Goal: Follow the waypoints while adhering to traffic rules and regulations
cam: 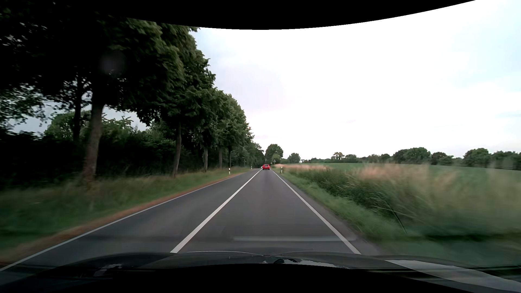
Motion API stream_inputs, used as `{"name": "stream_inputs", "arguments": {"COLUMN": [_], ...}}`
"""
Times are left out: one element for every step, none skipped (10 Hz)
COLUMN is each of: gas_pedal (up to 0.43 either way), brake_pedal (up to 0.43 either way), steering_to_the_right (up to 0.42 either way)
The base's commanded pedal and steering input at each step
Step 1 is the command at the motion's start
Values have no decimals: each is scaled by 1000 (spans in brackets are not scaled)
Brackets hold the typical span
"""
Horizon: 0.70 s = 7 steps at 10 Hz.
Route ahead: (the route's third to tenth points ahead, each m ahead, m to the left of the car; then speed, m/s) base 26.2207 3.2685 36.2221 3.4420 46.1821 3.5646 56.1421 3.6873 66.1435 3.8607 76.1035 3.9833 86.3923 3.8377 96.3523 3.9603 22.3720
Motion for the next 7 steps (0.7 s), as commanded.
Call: {"name": "stream_inputs", "arguments": {"gas_pedal": [98,98,98,98,98,98,98], "brake_pedal": [0,0,0,0,0,0,0], "steering_to_the_right": [-5,-5,-4,-4,-4,-3,-3]}}
